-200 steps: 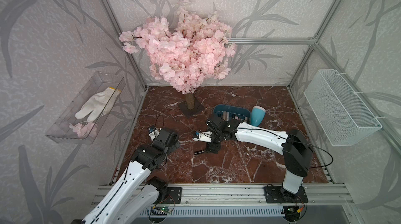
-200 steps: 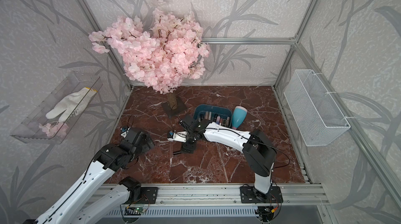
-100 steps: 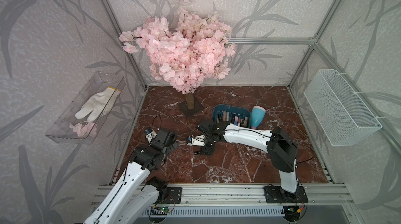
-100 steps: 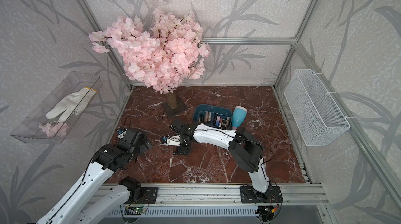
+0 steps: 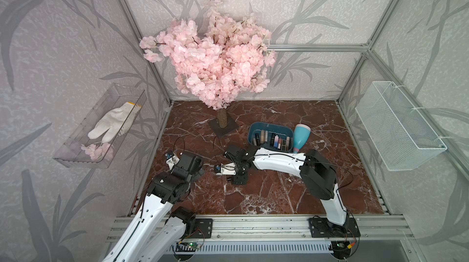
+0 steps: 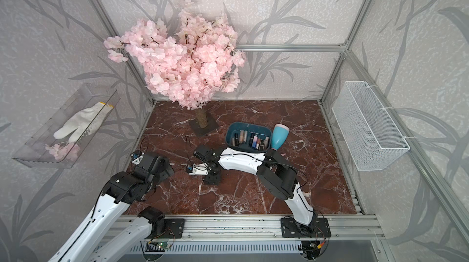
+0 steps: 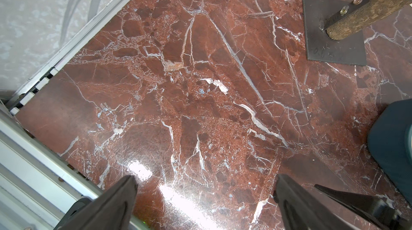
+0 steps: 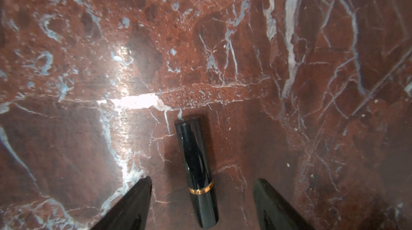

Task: Put the lipstick into the storage box
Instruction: Pick up the lipstick at the center of the board.

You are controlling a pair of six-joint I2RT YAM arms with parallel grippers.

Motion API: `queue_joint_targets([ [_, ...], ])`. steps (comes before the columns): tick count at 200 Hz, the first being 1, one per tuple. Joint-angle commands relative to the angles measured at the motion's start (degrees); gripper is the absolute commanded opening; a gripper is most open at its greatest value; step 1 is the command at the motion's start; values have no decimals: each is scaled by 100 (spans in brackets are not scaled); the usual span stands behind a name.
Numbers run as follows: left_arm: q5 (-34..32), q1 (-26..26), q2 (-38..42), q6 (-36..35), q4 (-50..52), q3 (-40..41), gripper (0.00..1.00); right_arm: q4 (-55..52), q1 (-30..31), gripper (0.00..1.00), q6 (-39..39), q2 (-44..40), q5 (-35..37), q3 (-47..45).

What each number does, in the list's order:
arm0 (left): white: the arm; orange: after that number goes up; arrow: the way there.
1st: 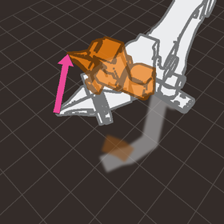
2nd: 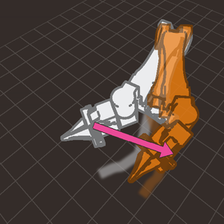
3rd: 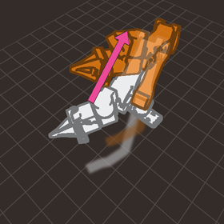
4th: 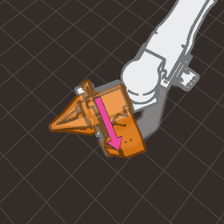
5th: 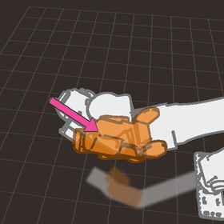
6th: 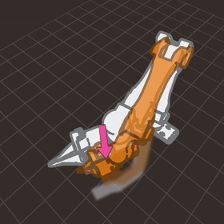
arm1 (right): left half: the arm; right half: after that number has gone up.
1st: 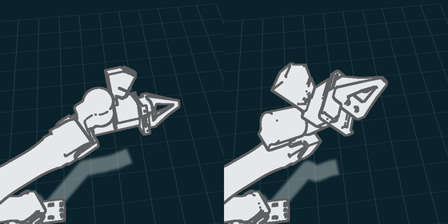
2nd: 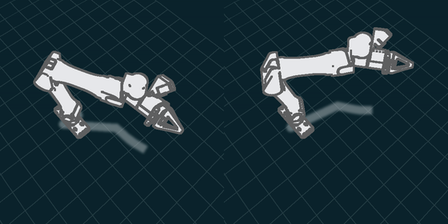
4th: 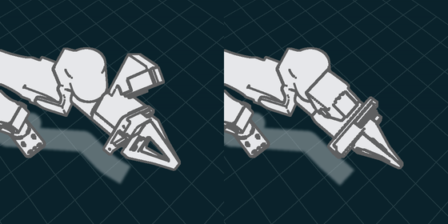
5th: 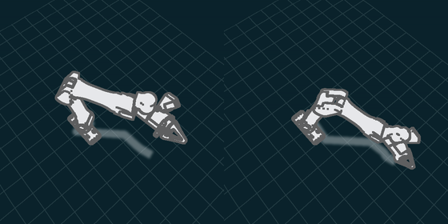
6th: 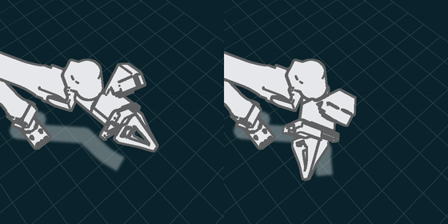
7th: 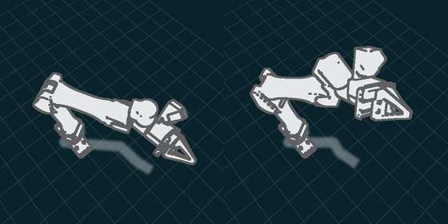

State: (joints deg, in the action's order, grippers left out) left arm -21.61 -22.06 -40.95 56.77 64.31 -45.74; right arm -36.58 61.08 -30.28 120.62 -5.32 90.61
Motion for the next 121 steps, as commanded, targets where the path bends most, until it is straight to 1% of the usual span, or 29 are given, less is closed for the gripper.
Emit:
queue_joint_targets([
  [1,-122,44,-18,-97,110,-155,100,-141,18,76,-47,134,179,154],
  [30,-109,87,-44,-186,75,-172,100,-187,5,76,-90,284,174,261],
  [121,56,273,-136,-481,-77,-205,100,-427,-65,73,-83,723,-258,562],
])
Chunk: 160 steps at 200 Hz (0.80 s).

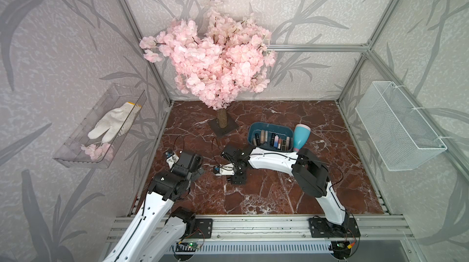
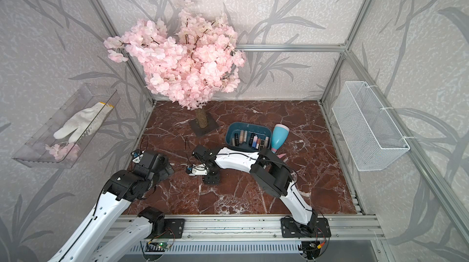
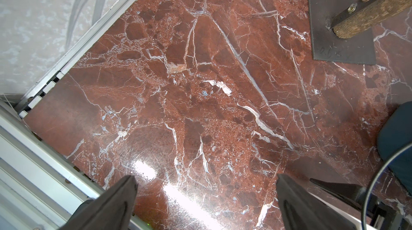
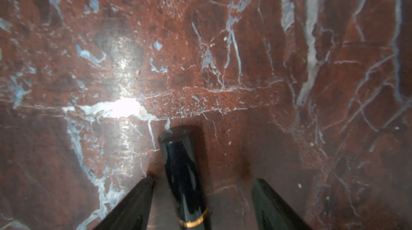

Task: Put the lipstick into the storage box
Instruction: Pick up the lipstick at the center of the board.

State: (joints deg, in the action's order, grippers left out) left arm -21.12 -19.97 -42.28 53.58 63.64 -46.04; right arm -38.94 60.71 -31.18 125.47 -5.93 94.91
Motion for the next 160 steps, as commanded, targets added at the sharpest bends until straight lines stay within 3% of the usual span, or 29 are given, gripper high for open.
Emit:
queue_joint_targets([
  [1,15,68,-1,-163,-9,-176,100,-197,-26,73,7,235,-197,132],
  [127,247,256,-29,-287,-172,-74,100,-297,-43,45,94,187,-27,218],
  [160,276,265,38,-244,-177,-28,100,-337,-42,32,104,158,-4,293],
])
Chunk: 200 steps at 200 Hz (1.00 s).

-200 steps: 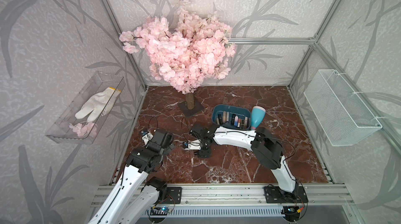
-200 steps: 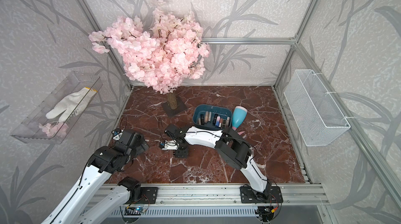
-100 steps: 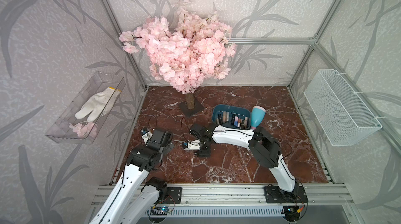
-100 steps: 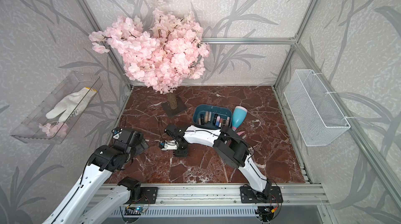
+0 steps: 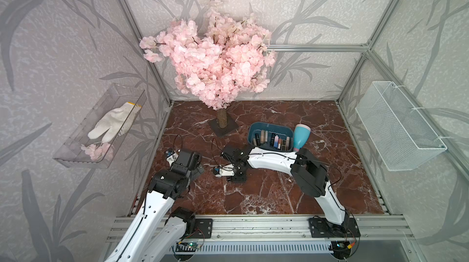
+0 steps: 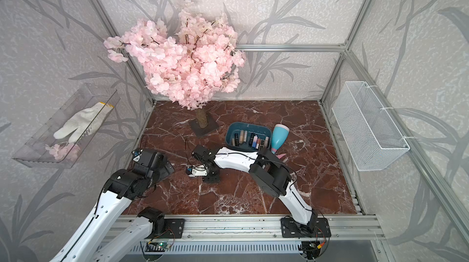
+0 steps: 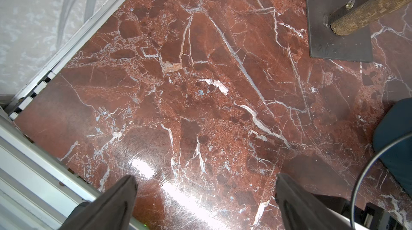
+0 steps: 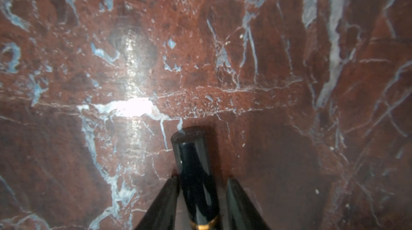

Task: Put the lipstick into the storage box
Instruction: Pick up the lipstick at the center of the board.

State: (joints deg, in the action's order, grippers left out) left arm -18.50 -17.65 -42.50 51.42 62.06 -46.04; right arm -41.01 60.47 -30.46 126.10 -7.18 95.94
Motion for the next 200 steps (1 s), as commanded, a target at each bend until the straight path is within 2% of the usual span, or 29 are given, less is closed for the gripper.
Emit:
queue_joint_targets([
  [1,18,34,63,-27,-24,-28,100,-132,-18,32,31,97,120,189],
  [13,26,42,82,-19,-24,-11,100,-142,-18,31,53,82,120,210],
  [35,32,42,97,-23,-29,7,100,-155,-24,21,92,28,112,256],
  [96,123,38,84,-40,-161,19,100,-59,-61,20,454,-365,83,216],
  [125,203,42,108,-128,-261,10,100,119,-145,20,1017,-722,-214,115],
  [129,211,43,118,-155,-281,8,100,144,-337,20,1112,-787,-292,93],
  [170,466,42,365,-474,-637,12,100,780,-889,19,2295,-1620,-1035,-427],
  [200,963,42,679,-844,-1244,149,100,1648,-1437,20,3369,-2306,-1572,-1037],
])
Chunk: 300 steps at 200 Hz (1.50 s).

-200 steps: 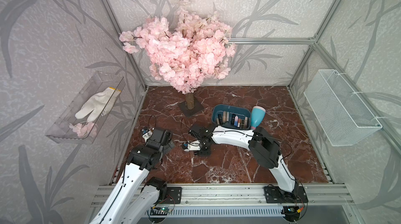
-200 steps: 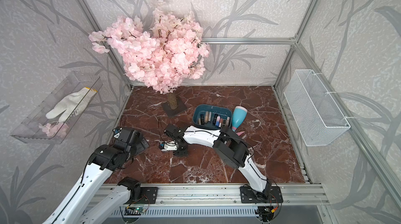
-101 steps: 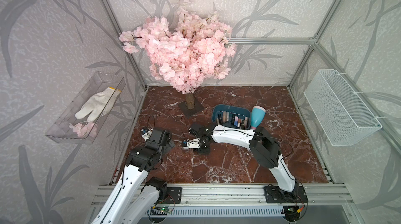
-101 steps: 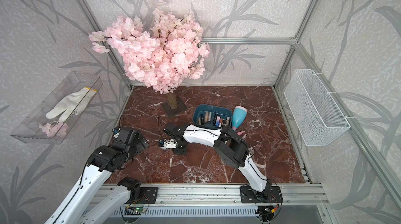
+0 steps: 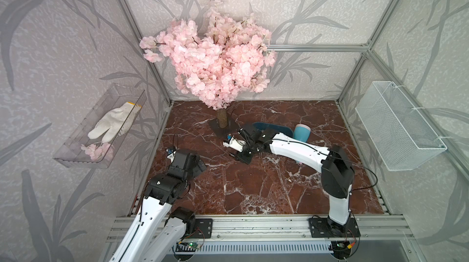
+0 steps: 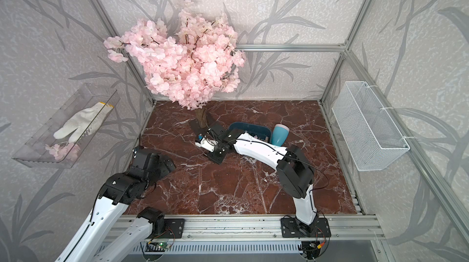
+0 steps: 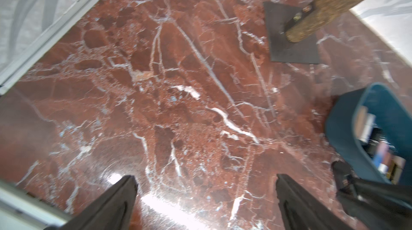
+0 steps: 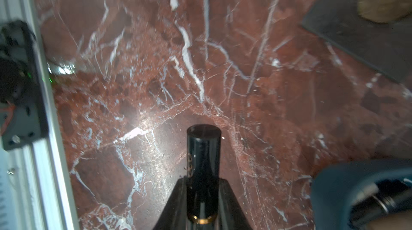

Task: Put the lipstick into the storage box
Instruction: Pick up the lipstick at the center of the board, then place the lipstick in the storage box.

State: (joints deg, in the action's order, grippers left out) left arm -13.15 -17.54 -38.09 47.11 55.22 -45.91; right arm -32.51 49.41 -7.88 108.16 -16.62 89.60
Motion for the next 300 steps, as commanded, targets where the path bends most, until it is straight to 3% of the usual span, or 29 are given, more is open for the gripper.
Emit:
queue_joint_targets([
  [1,449,31,248,-422,-584,148,100,816,-351,20,1156,-535,-643,-432],
  [51,1320,31,188,-422,-1616,438,100,1797,-1336,19,3066,-1301,-983,-1144],
  [82,1774,36,-90,-521,-2102,434,100,1384,-1674,20,3532,-1294,-779,-947],
  [125,2279,27,-405,-672,-2512,409,100,552,-2058,19,4177,-1104,177,-797],
  [229,3086,-3,-836,-786,-2891,429,100,166,-2313,19,4338,117,1063,-391],
  [300,3099,-21,-814,-893,-2859,502,100,-24,-2315,18,4306,709,1466,-53],
])
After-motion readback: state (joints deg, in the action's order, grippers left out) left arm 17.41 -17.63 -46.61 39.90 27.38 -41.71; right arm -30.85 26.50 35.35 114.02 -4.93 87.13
